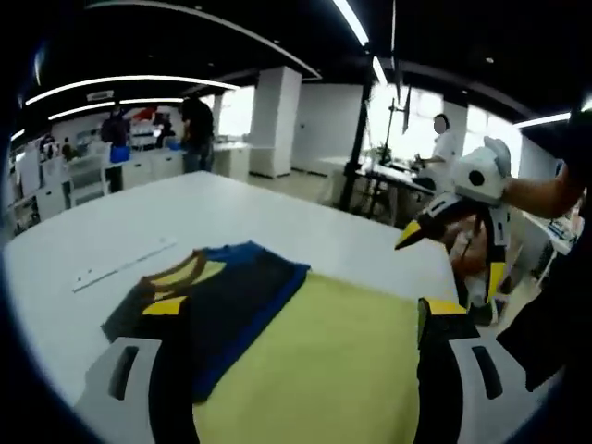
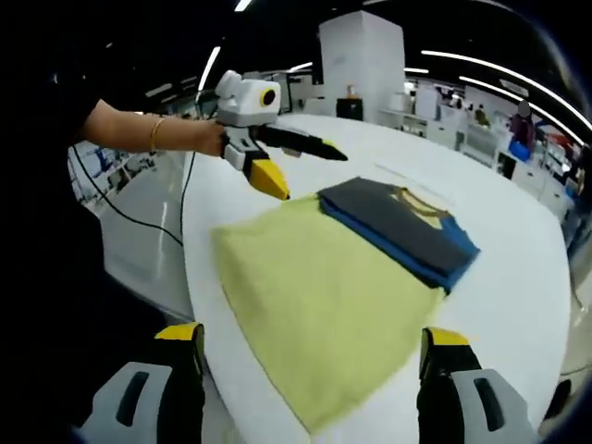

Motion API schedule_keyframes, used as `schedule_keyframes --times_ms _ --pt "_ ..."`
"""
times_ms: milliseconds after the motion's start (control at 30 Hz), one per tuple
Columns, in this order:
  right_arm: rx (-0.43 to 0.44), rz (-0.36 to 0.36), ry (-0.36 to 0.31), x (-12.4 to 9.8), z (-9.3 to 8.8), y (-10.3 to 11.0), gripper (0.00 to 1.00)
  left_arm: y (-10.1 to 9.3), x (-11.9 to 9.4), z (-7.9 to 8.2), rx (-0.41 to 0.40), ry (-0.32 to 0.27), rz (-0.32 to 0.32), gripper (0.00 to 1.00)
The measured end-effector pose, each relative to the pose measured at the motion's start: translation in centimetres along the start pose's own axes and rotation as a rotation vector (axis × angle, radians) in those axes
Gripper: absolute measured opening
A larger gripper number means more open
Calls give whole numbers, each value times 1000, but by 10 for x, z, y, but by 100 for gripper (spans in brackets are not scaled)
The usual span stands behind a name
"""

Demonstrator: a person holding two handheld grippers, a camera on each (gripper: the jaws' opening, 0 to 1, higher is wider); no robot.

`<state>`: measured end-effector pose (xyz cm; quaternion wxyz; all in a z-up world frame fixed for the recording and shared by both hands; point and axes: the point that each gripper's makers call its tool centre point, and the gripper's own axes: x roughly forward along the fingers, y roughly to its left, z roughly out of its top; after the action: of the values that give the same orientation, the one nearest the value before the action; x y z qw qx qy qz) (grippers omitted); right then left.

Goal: Fold the garment on the visible template until the final outline fits inside the template.

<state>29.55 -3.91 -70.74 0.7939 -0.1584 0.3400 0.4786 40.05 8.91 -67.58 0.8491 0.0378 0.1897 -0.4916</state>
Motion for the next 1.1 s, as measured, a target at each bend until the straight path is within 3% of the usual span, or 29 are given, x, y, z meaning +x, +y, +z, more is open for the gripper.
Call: schedule_keyframes --times_ms 233,467,633,800,1033,1100 --pt "-49 12 57 2 -12 4 88 -23 -24 -33 21 67 -31 90" --pt "-104 18 121 5 -28 7 81 -45 -47 -72 57 171 -55 82" --pt "-138 19 154 9 -38 9 75 -50 -65 -98 47 231 -39 76" --pt "-175 13 205 14 -53 9 67 -48 -84 -121 97 312 -5 68" --pt "-170 14 234 21 -69 8 58 -56 -101 -150 153 415 -19 59" --pt "-171 14 242 23 -73 7 56 -58 -102 -155 146 421 -20 56"
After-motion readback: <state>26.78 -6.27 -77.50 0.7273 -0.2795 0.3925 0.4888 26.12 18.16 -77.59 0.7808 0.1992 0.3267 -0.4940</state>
